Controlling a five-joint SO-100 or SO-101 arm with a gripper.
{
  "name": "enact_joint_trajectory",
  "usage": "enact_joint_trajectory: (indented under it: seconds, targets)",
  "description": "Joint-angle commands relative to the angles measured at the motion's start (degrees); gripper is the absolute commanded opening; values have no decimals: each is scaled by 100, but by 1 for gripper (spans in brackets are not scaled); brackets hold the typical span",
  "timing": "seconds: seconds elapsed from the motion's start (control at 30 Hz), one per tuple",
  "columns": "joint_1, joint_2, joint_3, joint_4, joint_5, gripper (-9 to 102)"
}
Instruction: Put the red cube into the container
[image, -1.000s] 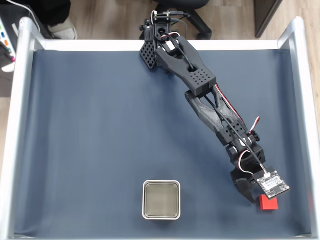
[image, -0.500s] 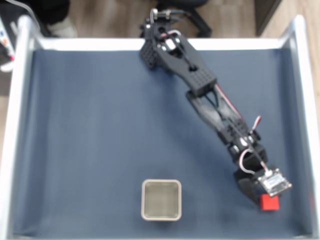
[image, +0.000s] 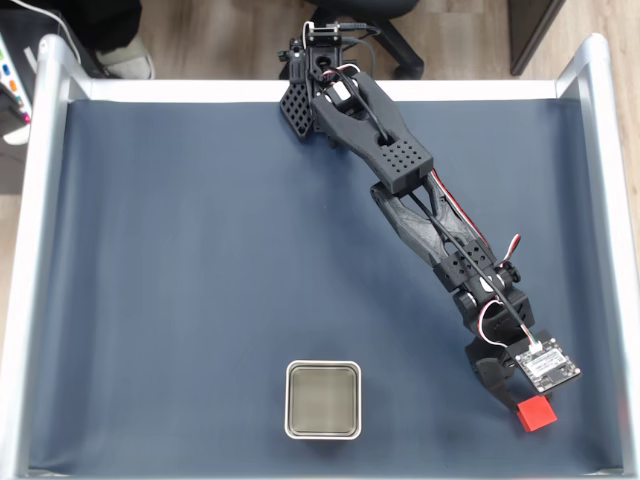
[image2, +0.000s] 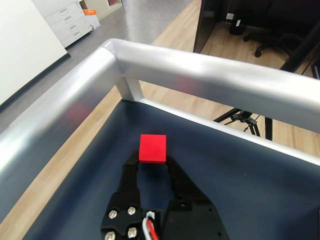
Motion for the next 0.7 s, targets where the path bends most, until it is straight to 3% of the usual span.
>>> enact_joint_trajectory:
  seconds: [0.0,0.33,0.67]
  targets:
    - [-26,62,-360,-9,-53,6]
    - [-35,202,-352,105,-114,1]
    - [0,1327,193,1107,18,0]
